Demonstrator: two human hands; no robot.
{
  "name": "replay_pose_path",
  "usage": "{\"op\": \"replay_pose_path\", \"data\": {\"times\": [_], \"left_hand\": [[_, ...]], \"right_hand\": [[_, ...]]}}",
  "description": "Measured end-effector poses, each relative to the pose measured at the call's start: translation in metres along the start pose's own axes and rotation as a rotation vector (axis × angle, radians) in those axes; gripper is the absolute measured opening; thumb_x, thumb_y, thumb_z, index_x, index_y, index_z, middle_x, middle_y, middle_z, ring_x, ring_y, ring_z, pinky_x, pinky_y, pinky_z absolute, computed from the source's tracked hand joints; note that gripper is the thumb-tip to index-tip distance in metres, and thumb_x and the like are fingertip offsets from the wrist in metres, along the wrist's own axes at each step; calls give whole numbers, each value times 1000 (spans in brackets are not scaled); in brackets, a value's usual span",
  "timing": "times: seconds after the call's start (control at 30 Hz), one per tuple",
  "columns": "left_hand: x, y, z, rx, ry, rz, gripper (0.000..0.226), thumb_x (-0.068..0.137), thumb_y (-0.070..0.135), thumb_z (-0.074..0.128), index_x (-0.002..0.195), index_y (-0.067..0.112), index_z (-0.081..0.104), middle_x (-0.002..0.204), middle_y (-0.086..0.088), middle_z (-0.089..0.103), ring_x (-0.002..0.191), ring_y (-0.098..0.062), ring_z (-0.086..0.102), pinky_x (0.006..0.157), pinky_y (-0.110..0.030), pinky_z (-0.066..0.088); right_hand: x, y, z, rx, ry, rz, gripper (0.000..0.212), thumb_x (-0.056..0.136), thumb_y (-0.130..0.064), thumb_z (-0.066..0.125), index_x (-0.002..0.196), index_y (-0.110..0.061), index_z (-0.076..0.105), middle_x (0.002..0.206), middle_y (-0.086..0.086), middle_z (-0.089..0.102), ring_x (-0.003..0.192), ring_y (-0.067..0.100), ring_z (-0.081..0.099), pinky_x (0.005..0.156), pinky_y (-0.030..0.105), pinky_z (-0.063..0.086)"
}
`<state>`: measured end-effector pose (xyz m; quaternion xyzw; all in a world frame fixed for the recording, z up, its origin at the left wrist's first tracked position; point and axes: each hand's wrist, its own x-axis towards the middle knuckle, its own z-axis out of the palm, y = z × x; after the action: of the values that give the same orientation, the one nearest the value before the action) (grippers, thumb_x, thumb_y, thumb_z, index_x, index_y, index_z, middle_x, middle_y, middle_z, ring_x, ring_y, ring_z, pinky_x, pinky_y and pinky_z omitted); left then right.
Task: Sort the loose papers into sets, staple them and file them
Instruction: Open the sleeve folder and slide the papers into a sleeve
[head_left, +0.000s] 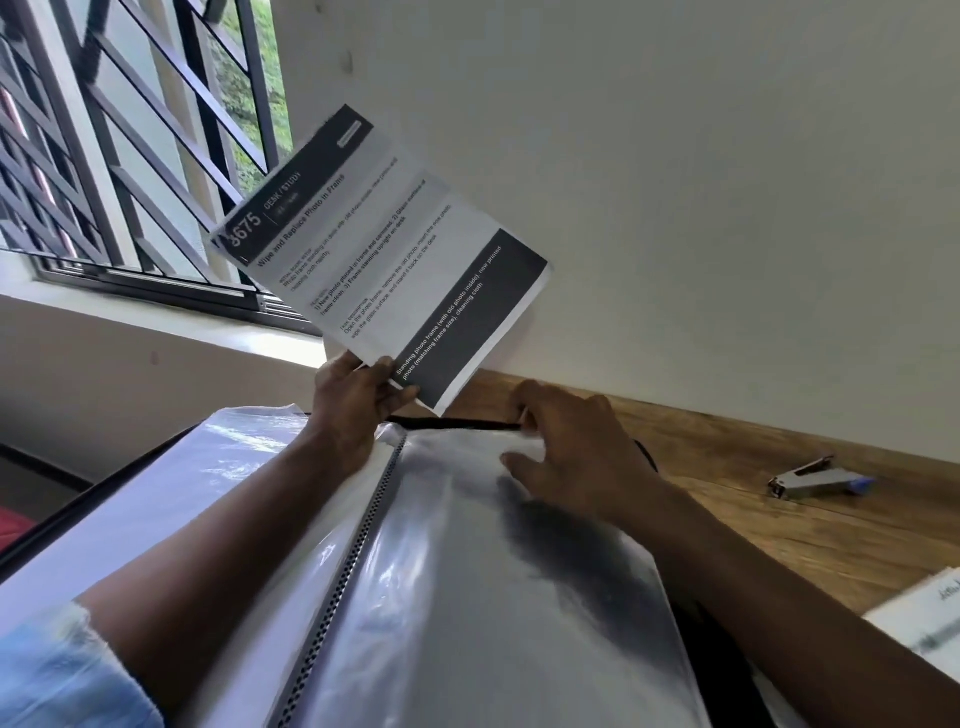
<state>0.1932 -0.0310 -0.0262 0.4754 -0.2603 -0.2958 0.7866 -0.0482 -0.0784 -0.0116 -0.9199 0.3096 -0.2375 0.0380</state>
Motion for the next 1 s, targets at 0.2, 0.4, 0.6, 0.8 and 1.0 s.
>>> {"op": "replay_pose_path", "data": {"times": [0.2,0.4,0.6,0.8,1.0], "left_hand": [[1,0,1,5,-66,-15,23,102,-7,52,110,8,66,92,-4,74,73,-16,73,63,-25,63],[4,1,-2,4,-131,-62,27,99,-9,55,110,11,69,100,-6,76,78,-16,72,61,-24,61],[3,7,1,-42,-194,-114,29,96,-15,55,115,3,66,98,-6,77,79,-15,74,65,-25,61],[-6,1,22,-91,-287,-164,29,93,-16,58,119,-3,62,107,-17,76,84,-30,77,69,-35,65],[-12,-14,30,194,-357,-159,29,89,-8,71,116,-1,68,107,-15,77,85,-28,75,76,-36,66]], "right_hand": [[7,5,-19,-86,-57,108,27,88,-54,69,107,-35,66,98,-10,56,96,15,60,100,41,35],[4,-3,-14,-429,-33,-69,16,84,-28,74,91,-35,61,101,-13,58,101,16,54,99,39,28],[-5,7,3,-400,42,-201,27,73,-9,59,81,-26,39,68,-3,61,60,25,55,97,39,33],[-11,11,9,-322,213,-297,28,74,-5,70,86,-22,51,64,-2,58,58,25,60,98,37,34],[-13,18,14,-341,331,-312,6,90,-14,61,88,-16,56,72,4,64,68,32,58,97,47,42]]}}
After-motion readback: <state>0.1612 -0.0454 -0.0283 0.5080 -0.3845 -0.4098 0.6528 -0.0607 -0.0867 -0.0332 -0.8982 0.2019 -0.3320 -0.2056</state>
